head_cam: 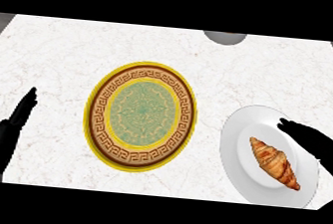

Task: Pick the croissant from the plate and place it in the plate

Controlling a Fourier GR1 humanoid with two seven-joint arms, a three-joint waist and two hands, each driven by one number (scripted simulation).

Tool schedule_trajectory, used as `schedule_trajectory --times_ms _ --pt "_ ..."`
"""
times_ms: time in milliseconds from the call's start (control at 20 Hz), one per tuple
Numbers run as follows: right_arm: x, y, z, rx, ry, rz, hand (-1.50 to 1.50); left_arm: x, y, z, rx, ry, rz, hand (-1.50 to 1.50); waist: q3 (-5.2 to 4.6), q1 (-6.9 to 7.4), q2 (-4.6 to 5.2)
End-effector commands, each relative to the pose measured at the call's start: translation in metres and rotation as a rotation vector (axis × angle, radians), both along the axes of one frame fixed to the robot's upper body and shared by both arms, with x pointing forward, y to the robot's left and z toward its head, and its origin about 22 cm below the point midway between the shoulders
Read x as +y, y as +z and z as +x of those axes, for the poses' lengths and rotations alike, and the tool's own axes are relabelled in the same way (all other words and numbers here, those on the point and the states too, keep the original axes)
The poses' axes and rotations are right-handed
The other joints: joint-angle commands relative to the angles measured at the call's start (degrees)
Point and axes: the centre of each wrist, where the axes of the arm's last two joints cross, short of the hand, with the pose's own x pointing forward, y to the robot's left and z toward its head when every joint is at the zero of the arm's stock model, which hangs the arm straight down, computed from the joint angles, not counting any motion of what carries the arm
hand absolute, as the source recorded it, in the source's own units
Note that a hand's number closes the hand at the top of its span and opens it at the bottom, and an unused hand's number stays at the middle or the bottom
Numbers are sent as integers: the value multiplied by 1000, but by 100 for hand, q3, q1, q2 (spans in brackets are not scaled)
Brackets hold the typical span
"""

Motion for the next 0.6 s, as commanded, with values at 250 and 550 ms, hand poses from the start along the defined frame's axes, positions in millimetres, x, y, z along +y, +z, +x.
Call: schedule_trajectory --times_ms 250,550 --pt "11 -30 18 67 48 -86 -150 -1 4 0 -4 8 4 0 0 -43 -11" --pt "18 -40 28 133 78 -109 -150 -15 -11 12 8 14 -1 0 -2 -65 -8"
